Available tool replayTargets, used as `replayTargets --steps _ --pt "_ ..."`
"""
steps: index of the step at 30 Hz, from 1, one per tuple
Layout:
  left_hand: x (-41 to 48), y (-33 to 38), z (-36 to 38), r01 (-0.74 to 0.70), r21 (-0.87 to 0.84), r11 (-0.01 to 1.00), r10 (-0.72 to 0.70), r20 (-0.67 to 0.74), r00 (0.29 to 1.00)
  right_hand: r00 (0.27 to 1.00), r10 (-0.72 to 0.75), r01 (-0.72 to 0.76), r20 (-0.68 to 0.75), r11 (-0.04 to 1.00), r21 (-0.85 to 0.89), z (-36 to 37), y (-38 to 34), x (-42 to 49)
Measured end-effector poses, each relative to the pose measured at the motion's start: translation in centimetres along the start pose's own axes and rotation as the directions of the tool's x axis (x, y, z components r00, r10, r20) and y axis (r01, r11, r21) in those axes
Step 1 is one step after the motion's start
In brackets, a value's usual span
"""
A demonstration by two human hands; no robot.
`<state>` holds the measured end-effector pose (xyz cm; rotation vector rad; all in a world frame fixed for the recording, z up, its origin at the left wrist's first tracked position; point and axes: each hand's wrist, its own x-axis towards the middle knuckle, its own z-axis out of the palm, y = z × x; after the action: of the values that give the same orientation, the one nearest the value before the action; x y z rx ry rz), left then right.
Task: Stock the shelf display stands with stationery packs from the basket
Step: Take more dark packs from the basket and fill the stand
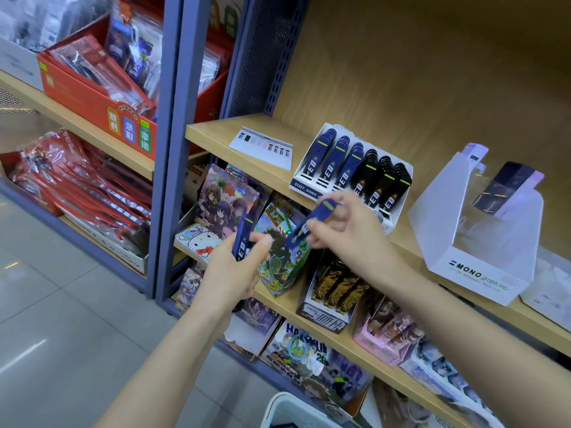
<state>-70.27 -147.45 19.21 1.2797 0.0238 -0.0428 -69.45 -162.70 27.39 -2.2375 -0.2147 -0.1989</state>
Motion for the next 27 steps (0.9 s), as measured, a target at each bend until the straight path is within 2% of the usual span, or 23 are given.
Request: replayTargets --steps 3,7,10,14,18,22,27 --pt "0.1 0.1 0.1 0.018 -0.001 1.000 -0.018 -0.011 1.000 0.974 -0.151 0.145 -0.168 0.988 -0.046 -2.1 -0.9 2.0" --pt "0.3 0.1 0.3 0.107 -0.099 0.989 -0.111 -0.039 0.993 0.951 -0.145 0.102 -0.273 0.981 -0.165 -3.3 -1.5 4.7" --pt "0.5 0.0 0.3 0.137 -0.113 0.984 -0.142 -0.038 0.989 0.955 -0.153 0.066 -0.254 0.945 -0.319 -3.9 -1.4 6.1" --pt "0.5 -0.3 0.0 0.091 -0.106 0.990 -0.092 -0.007 0.996 0.940 -0.242 0.120 -0.241 0.894 -0.431 -4.5 -1.6 7.0" --pt "0.5 -0.6 -0.1 -0.002 -0.055 0.998 0.004 0.032 0.999 0.944 -0.259 0.144 -0.203 0.880 -0.453 -5.1 -2.2 7.2" --pt "0.3 -0.6 -0.1 -0.025 -0.048 0.999 0.027 0.053 0.998 0.970 -0.214 0.132 -0.112 0.857 -0.498 -5.5 -2.3 7.7" --pt "0.4 -0.6 0.1 -0.005 -0.042 0.999 0.007 0.056 0.998 0.971 -0.233 0.139 -0.054 0.732 -0.667 -5.2 -2.9 8.7"
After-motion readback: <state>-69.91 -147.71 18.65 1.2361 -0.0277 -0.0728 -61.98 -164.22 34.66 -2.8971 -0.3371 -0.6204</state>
